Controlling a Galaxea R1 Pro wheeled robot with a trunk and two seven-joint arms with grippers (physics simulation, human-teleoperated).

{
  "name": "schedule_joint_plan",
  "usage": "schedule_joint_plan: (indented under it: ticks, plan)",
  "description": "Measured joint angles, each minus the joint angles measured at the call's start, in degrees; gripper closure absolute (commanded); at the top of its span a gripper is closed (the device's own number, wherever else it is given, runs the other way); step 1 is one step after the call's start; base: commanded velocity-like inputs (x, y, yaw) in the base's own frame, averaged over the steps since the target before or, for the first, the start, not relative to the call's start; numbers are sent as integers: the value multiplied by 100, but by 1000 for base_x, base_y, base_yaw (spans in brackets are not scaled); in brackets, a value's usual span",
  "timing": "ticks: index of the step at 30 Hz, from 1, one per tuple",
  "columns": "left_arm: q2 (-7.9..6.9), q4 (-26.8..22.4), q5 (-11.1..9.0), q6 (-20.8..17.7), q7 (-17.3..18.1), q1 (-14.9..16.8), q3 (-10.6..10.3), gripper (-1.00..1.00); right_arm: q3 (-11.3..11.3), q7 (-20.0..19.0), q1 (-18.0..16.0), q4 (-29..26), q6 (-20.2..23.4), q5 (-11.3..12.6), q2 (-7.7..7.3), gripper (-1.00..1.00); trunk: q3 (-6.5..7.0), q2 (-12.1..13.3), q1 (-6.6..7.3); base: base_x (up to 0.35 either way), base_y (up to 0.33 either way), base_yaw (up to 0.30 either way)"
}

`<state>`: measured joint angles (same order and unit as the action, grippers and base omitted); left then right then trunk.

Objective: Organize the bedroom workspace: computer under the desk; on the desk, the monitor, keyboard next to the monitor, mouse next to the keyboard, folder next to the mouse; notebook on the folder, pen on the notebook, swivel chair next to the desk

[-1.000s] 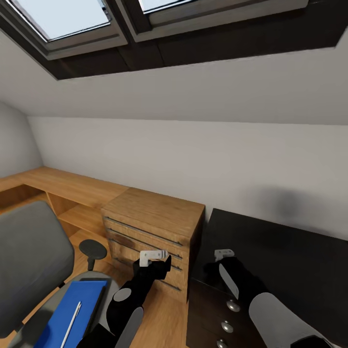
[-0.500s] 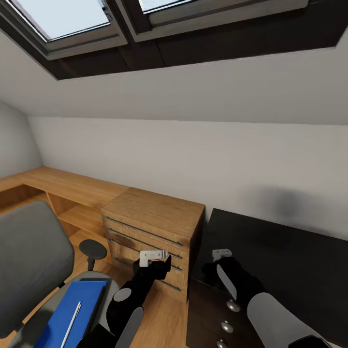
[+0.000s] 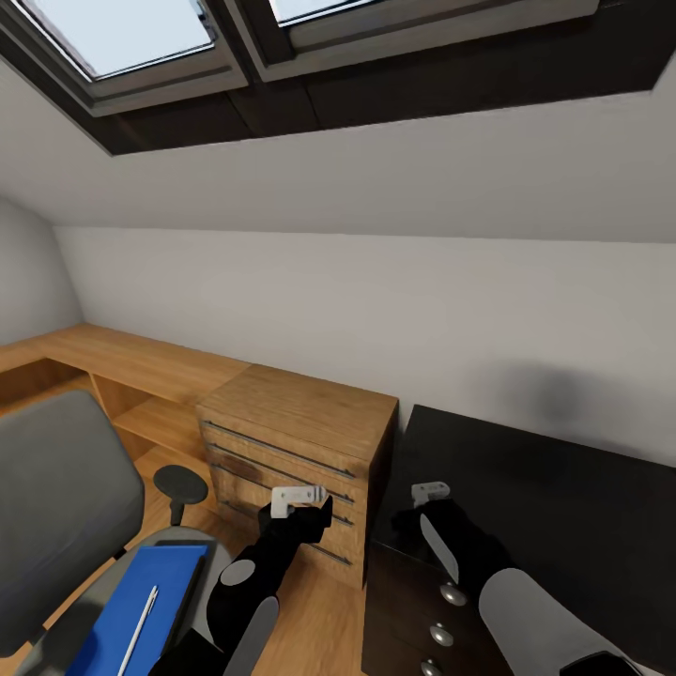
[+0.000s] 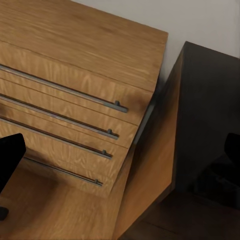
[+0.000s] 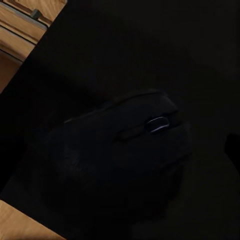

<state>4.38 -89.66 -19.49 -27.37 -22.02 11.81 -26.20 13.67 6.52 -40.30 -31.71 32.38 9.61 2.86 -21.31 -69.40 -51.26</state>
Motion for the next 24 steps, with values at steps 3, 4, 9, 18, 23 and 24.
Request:
schedule_joint_plan:
  ticks: [3,4,9,18,23,24]
  plan:
    - [-3,0,1,0,0,2,1,-100,-2,-1,0,-5,-1,1,0,-100,0,0,0,0,0,0]
    - [-4,0,1,0,0,3,1,-100,-2,-1,0,-7,-1,0,0,-100,0,0,0,0,0,0]
    - [-4,-1,1,-8,0,0,1,-100,-10,-2,0,-27,-8,-2,-6,-100,0,0,0,0,0,0]
    - [-6,0,-6,-9,0,1,1,-100,-25,16,9,-718,-3,-3,-30,-100,0,0,0,0,0,0]
    - [-6,-1,-10,-9,0,2,2,-100,-19,513,851,-3064,192,0,-73,-100,-1,-1,1,0,0,0]
    - [-6,0,-11,-9,0,1,1,-100,-16,618,956,-3257,208,1,-73,-100,0,0,0,0,0,0]
